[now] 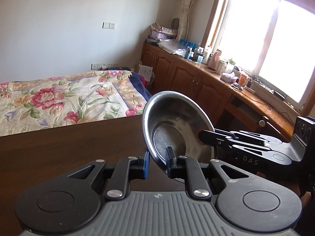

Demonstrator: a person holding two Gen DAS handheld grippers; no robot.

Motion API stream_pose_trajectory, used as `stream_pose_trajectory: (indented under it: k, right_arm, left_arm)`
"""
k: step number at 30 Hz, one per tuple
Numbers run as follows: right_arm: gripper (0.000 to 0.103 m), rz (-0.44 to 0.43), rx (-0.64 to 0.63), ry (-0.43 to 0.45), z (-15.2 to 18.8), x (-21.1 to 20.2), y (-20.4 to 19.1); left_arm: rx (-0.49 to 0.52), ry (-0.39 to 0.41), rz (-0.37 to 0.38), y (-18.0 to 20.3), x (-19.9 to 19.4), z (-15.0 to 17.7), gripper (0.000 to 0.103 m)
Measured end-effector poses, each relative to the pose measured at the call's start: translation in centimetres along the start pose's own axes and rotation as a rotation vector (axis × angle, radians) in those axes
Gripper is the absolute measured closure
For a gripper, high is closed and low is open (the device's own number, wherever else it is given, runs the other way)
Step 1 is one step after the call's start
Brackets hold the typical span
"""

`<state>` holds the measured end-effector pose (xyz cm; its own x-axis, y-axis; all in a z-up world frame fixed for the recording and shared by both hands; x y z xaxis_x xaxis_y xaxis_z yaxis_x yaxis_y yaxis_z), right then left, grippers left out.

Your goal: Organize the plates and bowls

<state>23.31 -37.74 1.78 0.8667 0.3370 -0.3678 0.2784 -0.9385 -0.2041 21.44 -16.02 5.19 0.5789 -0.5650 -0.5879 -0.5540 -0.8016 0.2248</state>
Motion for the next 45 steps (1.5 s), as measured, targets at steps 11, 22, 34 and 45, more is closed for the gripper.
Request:
stream_pose_trajectory:
  k: [11, 22, 34, 45]
  right_arm:
    - [0.085, -0.022, -0.03, -0.007, 1.8, -1.6, -2.9]
    - [0.085, -0.05, -0.058, -0.054, 5.1, -2.4, -5.3]
    - [0.085, -0.061, -0.103, -0.1, 8.2, -2.6, -7.5]
    - [0.085, -0.058, -0.119, -0.12, 9.6, -2.6, -8.5]
  left_arm:
    - [-0.004, 0.026, -0.008, 0.1, -3.7, 3.5, 0.085]
    - [-0.065, 0.004, -0.014, -0.8, -5.0, 8.2, 0.085]
    - [-0.142, -0.023, -0.035, -1.9, -5.1, 12.6, 0.084]
    - [-0.116, -0.028, -0.088, -2.3, -4.8, 14.1, 0.084]
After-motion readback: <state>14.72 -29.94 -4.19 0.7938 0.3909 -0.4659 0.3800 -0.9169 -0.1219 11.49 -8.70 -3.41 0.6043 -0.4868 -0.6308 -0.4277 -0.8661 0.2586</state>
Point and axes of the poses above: each gripper's, at about its wrist camera, not at the fingertips, and x roughly the way its jaws point, y to its right, z to its underside, the point moved 5 cm from there along x, roughly the way its jaws point, and after that the axes turned 2 degrees about -y, right-handed, at the moved point
